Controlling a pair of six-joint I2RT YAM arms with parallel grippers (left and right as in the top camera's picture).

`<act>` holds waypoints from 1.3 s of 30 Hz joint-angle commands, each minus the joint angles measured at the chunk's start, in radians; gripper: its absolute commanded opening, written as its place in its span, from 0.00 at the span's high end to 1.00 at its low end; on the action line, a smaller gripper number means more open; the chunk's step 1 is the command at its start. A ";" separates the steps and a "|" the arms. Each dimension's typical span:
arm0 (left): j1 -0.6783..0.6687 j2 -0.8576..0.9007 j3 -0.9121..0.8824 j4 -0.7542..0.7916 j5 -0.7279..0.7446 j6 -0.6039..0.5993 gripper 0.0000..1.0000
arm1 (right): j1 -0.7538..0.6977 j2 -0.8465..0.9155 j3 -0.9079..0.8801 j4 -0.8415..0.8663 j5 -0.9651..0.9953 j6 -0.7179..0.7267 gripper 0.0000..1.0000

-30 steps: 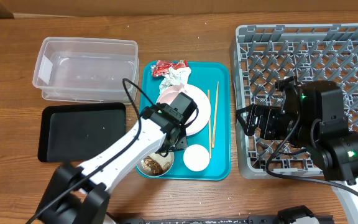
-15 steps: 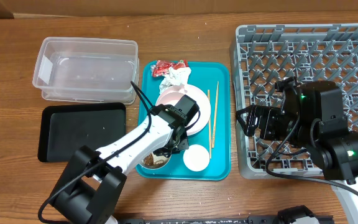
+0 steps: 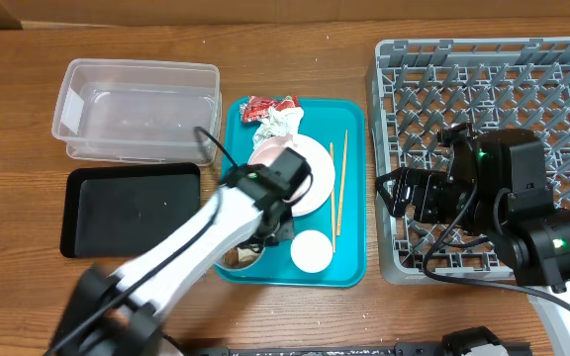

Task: Sort waste into correct bins and load items into the dishwasher
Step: 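Lift the rice bowl with the left gripper toward the black tray, then tip the bowl over the black tray to dump the rice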

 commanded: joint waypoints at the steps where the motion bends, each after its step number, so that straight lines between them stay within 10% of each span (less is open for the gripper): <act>1: 0.086 -0.173 0.045 -0.007 0.004 0.098 0.96 | 0.005 -0.002 0.019 0.002 -0.001 -0.006 0.00; 20: 1.084 -0.211 -0.224 0.161 1.135 0.975 0.96 | 0.005 -0.002 0.019 0.003 -0.001 -0.007 0.00; 29: 1.265 0.052 -0.314 0.308 1.588 1.234 0.96 | 0.005 -0.002 0.019 0.001 -0.001 -0.007 0.00; 39: 1.313 0.095 -0.331 0.161 1.585 1.413 0.96 | 0.005 -0.002 0.019 0.002 -0.001 -0.007 0.00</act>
